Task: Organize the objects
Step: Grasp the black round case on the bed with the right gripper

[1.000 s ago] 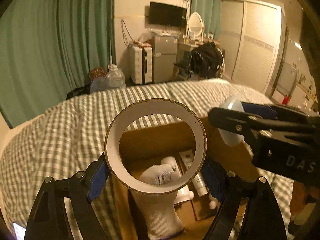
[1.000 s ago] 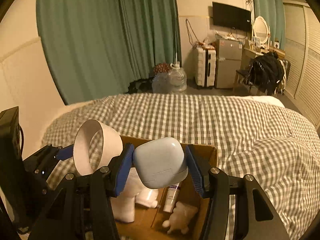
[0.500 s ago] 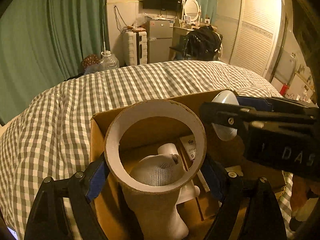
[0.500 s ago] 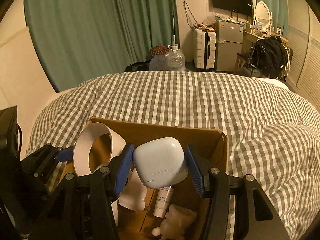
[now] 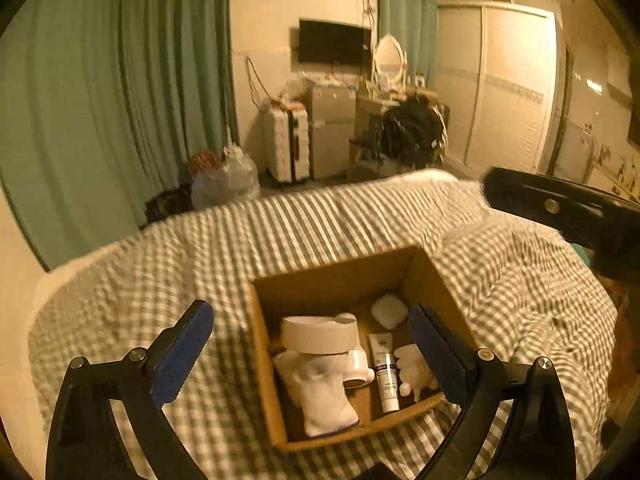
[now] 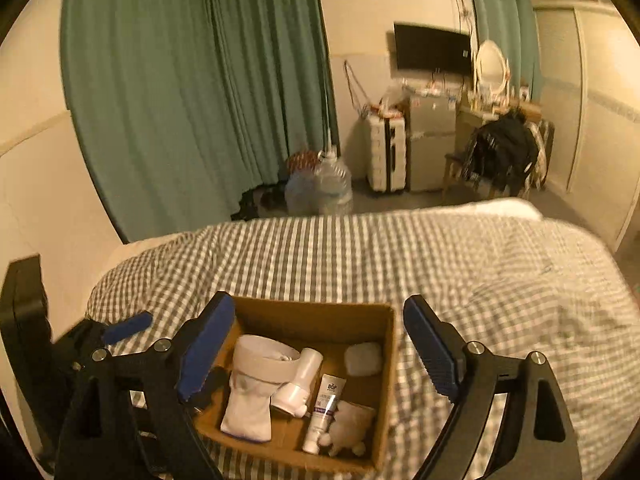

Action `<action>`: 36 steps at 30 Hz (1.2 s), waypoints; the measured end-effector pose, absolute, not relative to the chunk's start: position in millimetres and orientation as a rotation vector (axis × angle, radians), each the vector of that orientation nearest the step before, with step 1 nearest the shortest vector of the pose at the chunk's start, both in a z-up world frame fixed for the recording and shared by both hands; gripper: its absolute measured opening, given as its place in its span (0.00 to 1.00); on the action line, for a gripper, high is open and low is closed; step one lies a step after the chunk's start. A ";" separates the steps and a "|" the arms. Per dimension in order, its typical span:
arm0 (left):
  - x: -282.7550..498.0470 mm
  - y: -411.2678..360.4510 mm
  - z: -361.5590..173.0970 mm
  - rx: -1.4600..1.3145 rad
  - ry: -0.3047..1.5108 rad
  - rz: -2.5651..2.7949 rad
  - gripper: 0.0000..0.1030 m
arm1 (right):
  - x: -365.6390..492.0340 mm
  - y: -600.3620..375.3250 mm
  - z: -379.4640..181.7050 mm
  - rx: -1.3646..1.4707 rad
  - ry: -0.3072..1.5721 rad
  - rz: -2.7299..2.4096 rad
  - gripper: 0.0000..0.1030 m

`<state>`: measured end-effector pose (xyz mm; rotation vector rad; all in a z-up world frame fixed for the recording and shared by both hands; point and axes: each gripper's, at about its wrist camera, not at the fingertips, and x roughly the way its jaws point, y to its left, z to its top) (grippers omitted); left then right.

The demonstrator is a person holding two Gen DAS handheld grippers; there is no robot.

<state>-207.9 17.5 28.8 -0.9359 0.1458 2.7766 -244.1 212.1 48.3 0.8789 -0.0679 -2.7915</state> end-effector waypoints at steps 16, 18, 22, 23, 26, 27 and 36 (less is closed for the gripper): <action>-103.6 -27.9 54.0 -0.893 0.180 2.938 0.99 | -95.7 192.8 100.2 0.779 0.088 -2.800 0.88; -98.2 -25.6 29.2 -0.921 0.197 2.931 0.99 | -90.7 187.4 78.0 0.808 0.109 -2.788 0.88; -99.1 -16.4 -30.1 -1.039 0.263 2.907 0.99 | -87.1 175.3 17.7 0.894 0.145 -2.747 0.88; -100.9 -15.4 -42.6 -1.070 0.272 2.904 0.99 | -88.5 171.8 1.1 0.929 0.141 -2.726 0.88; -106.0 -17.7 -80.5 -1.170 0.287 2.874 0.99 | -96.1 162.7 -53.7 1.069 0.135 -2.641 0.88; -107.6 -19.3 -92.6 -1.210 0.288 2.860 0.99 | -98.7 161.7 -69.8 1.112 0.139 -2.624 0.88; -109.9 -24.7 -122.9 -1.303 0.346 2.826 0.99 | -112.9 157.0 -152.4 1.357 0.131 -2.493 0.87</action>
